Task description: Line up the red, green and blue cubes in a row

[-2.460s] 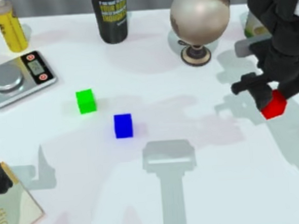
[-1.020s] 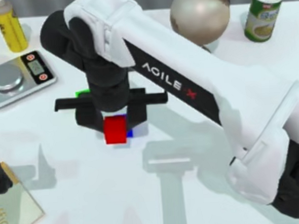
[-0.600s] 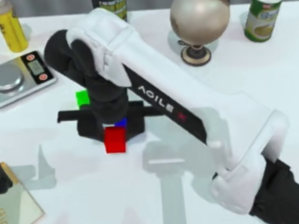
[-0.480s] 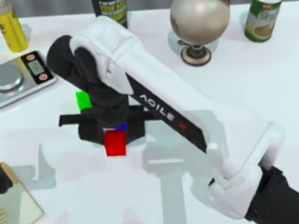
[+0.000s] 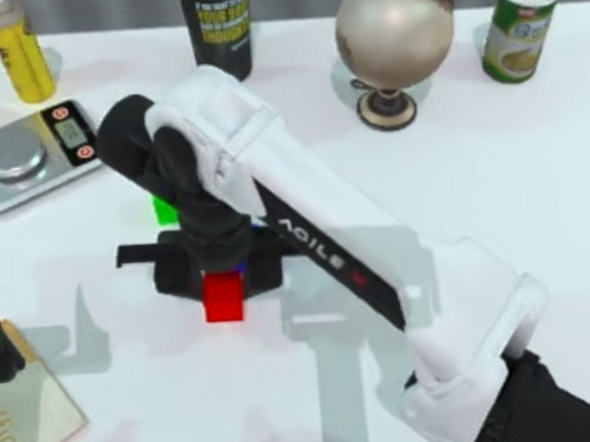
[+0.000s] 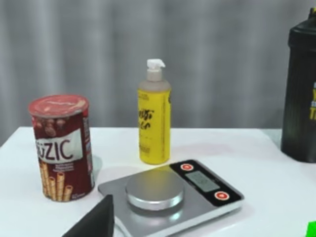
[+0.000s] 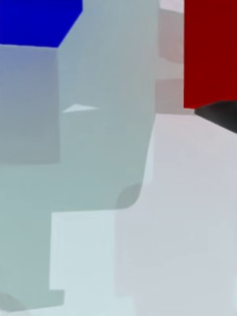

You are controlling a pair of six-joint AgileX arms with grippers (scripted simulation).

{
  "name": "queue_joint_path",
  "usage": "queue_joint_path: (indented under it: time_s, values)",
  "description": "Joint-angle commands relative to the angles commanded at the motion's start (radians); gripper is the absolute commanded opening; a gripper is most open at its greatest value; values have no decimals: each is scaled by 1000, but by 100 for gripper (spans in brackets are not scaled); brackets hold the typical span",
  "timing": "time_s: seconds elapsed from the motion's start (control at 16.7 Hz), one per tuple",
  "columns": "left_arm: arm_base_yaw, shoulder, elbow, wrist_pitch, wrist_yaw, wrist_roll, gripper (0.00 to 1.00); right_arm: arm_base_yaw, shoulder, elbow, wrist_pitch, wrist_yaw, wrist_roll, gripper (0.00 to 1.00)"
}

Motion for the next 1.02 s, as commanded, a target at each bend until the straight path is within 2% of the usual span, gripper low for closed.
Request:
queue_joint_path:
  time_s: [0.06,0.84,1.02]
  values:
    - [0,0,0,0,0,0,100,0,0,0,0,0,0,0]
    - [0,0,0,0,0,0,100,0,0,0,0,0,0,98]
    - [0,0,0,0,0,0,100,0,0,0,0,0,0,100]
